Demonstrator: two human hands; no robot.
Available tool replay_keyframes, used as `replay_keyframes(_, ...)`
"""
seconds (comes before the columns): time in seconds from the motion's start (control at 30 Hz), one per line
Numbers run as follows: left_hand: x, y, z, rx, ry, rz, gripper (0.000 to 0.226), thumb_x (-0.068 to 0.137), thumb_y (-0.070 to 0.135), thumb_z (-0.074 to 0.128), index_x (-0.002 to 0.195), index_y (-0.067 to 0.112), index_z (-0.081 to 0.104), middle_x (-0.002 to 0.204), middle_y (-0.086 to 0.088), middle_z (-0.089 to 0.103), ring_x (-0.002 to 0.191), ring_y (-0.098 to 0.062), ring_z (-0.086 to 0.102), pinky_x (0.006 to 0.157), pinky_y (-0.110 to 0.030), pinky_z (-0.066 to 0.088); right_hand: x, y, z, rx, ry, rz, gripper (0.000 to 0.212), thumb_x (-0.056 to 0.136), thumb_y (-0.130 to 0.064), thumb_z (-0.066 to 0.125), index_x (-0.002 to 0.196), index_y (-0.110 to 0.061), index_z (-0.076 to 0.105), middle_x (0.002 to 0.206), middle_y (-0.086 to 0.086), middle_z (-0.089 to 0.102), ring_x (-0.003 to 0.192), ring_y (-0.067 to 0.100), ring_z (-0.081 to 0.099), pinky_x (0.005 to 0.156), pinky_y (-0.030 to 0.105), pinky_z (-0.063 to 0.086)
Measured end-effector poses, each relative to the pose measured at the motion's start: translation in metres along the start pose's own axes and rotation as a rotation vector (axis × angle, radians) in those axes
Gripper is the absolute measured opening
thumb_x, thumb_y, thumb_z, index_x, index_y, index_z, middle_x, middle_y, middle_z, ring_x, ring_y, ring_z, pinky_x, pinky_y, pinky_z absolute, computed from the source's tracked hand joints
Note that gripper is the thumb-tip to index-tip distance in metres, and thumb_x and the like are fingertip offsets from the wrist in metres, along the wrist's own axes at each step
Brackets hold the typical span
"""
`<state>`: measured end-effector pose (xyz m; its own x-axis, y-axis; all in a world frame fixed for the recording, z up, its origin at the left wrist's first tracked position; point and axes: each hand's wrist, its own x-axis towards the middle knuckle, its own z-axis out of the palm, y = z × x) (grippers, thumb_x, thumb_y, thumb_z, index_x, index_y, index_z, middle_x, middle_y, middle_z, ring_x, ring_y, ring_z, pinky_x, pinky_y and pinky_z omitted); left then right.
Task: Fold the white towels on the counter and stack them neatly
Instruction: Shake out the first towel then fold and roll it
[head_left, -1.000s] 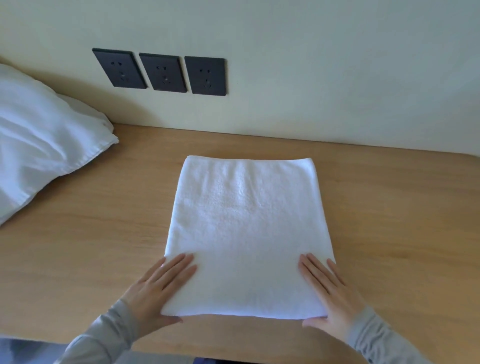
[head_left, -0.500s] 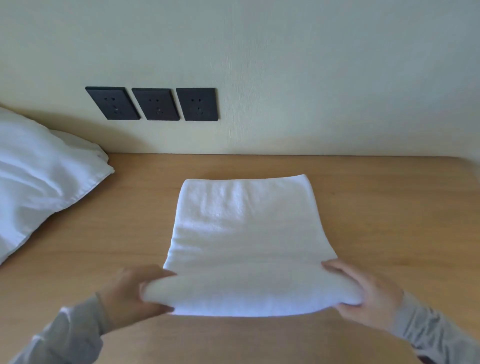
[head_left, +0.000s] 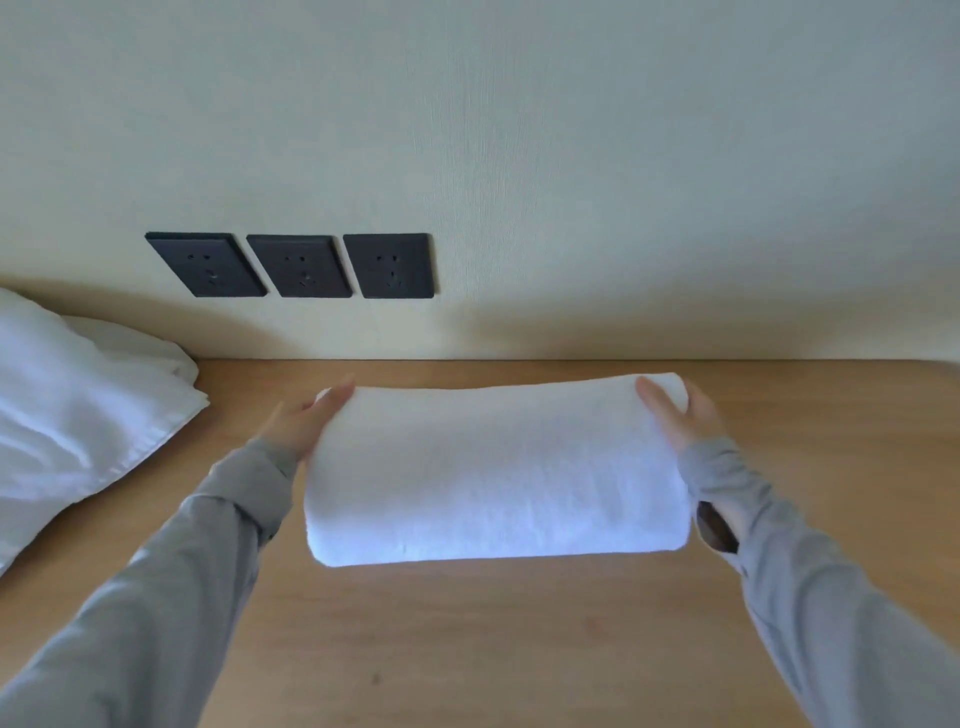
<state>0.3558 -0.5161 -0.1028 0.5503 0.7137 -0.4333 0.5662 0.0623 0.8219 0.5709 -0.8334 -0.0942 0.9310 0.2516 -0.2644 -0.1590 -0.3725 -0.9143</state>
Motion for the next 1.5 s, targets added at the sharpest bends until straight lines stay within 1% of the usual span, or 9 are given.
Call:
replay_keyframes(0.2,0.044,-0.035,0.024,0.261,0.066,-0.129,0.066,0.086,0.063,0.046,0.101,0.002,0.066,0.098,-0.017,0.063,0.095,-0.033,0.059,0.085,-0.035,0.041,0.032,0.026,0.029,-0.035,0.033,0.103,0.041,0.089,-0.032,0.061,0.111,0.003,0.058,0.105,0.022,0.065,0.081,0.023,0.057,0.074,0.027,0.039)
replay_keyframes(0.47,0.065,-0.045,0.036,0.368,0.104,-0.147,0.062,0.087,0.064,0.041,0.068,0.007,0.061,0.079,-0.015,0.061,0.086,-0.033,0.055,0.074,-0.034,0.036,0.050,0.050,0.044,-0.148,0.109,0.115,0.041,0.090,-0.033,0.059,0.110,0.002,0.055,0.091,0.011,0.056,0.086,0.031,0.057,0.076,0.029,0.036)
replay_keyframes(0.6,0.058,-0.030,0.041,0.483,0.094,-0.173,0.070,0.091,0.063,0.030,0.094,0.003,0.065,0.097,-0.020,0.061,0.090,-0.032,0.051,0.077,-0.034,0.035,0.054,0.049,0.045,-0.286,0.125,0.119,0.047,0.092,-0.037,0.054,0.119,0.001,0.048,0.110,0.022,0.057,0.102,0.037,0.055,0.085,0.036,0.038)
replay_keyframes(0.7,0.035,-0.006,0.036,0.532,0.141,-0.111,0.062,0.092,0.060,0.028,0.126,0.012,0.048,0.124,-0.020,0.053,0.111,-0.037,0.048,0.088,-0.040,0.036,0.050,0.043,0.047,-0.495,0.130,0.144,0.052,0.094,-0.041,0.046,0.129,-0.004,0.040,0.120,0.023,0.053,0.108,0.040,0.052,0.088,0.042,0.040)
replay_keyframes(0.9,-0.059,0.010,0.093,1.072,0.103,0.458,0.066,0.087,0.058,-0.012,0.148,0.033,-0.009,0.159,0.003,-0.008,0.146,-0.020,-0.007,0.116,-0.043,0.002,0.007,0.010,0.055,-0.888,0.232,-0.332,0.046,0.097,-0.022,0.038,0.140,-0.007,0.039,0.145,0.017,0.039,0.134,0.034,0.035,0.105,0.046,0.028)
replay_keyframes(1.03,-0.086,0.002,0.138,1.134,0.038,0.509,0.063,0.091,0.046,0.008,0.145,0.024,0.032,0.153,-0.006,0.027,0.141,-0.024,0.026,0.111,-0.051,0.025,-0.050,0.007,0.099,-1.030,-0.014,-0.737,0.049,0.092,-0.027,0.030,0.129,-0.011,0.056,0.140,0.007,0.049,0.132,0.028,0.043,0.105,0.057,0.031)
replay_keyframes(1.23,-0.064,-0.027,0.143,1.165,0.011,0.568,0.060,0.093,0.041,0.012,0.147,0.019,0.026,0.155,-0.008,0.022,0.143,-0.027,0.019,0.113,-0.055,0.018,-0.053,0.040,0.108,-1.233,-0.107,-0.722,0.054,0.091,-0.033,0.027,0.134,-0.010,0.050,0.142,0.005,0.047,0.132,0.024,0.043,0.104,0.056,0.034)
replay_keyframes(1.4,-0.053,-0.031,0.135,1.191,-0.030,0.623,0.063,0.083,0.050,-0.016,0.142,0.029,-0.020,0.155,0.001,-0.020,0.135,-0.020,-0.031,0.109,-0.046,-0.021,-0.050,0.040,0.105,-1.261,-0.164,-0.715,0.057,0.094,-0.040,0.021,0.137,-0.011,0.046,0.145,0.003,0.044,0.133,0.022,0.041,0.110,0.052,0.030)
replay_keyframes(1.5,-0.047,-0.046,0.094,1.204,-0.010,0.647,0.065,0.079,0.060,-0.016,0.140,0.036,-0.024,0.154,0.008,-0.021,0.138,-0.015,-0.026,0.113,-0.043,-0.015,-0.045,0.058,0.068,-1.288,-0.164,-0.718,0.063,0.095,-0.047,0.013,0.147,-0.013,0.025,0.155,0.000,0.023,0.143,0.016,0.020,0.113,0.046,0.013)
